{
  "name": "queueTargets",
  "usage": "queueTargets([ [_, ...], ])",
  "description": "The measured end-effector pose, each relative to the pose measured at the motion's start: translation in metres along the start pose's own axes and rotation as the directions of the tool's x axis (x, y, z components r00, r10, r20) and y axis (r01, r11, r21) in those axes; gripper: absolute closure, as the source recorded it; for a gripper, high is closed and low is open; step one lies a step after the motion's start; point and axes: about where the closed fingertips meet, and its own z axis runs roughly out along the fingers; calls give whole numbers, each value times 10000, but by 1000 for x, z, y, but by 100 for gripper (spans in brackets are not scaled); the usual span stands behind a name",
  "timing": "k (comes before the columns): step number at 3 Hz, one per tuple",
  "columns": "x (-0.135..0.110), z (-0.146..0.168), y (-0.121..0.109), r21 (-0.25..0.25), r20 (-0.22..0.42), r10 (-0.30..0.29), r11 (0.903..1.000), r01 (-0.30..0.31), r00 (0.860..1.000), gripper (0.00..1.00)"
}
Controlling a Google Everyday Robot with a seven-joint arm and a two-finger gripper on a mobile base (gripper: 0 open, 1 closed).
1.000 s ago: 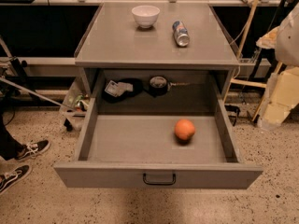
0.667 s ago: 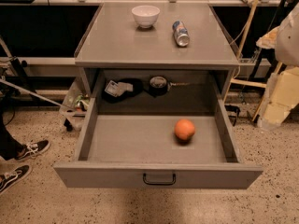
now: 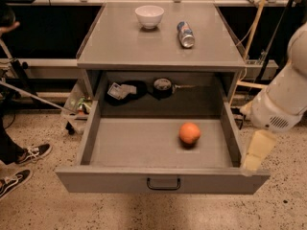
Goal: Pick orange from top drawer and place on counter
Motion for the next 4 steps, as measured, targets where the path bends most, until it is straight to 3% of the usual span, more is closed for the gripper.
queueTargets([
  [1,22,113,-15,-1205,385,717,9905,-666,9967,0],
  [2,22,112,-13,-1138,402,698,9914,-648,9968,0],
  [3,0,76,-11,-247,511,75,9997,-62,9987,0],
  [4,-43,28,-23,540,910,-946,9945,900,9913,0],
])
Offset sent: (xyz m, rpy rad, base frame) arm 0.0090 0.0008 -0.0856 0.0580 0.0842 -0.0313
